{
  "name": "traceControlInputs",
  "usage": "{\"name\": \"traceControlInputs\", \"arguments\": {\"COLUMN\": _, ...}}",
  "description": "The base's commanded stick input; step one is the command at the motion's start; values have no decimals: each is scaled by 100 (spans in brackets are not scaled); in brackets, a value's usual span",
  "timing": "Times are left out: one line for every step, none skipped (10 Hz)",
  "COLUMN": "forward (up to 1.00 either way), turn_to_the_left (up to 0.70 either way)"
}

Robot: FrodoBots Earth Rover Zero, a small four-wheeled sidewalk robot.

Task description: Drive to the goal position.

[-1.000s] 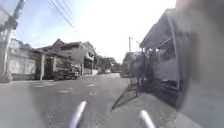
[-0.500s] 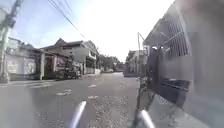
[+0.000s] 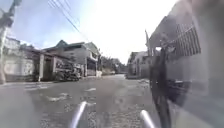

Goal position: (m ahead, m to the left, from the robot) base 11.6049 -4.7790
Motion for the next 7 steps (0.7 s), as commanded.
{"name": "traceControlInputs", "arguments": {"forward": 85, "turn_to_the_left": 0}}
{"name": "traceControlInputs", "arguments": {"forward": 85, "turn_to_the_left": 0}}
{"name": "traceControlInputs", "arguments": {"forward": 85, "turn_to_the_left": 0}}
{"name": "traceControlInputs", "arguments": {"forward": 85, "turn_to_the_left": 0}}
{"name": "traceControlInputs", "arguments": {"forward": 85, "turn_to_the_left": 0}}
{"name": "traceControlInputs", "arguments": {"forward": 85, "turn_to_the_left": 0}}
{"name": "traceControlInputs", "arguments": {"forward": 85, "turn_to_the_left": 0}}
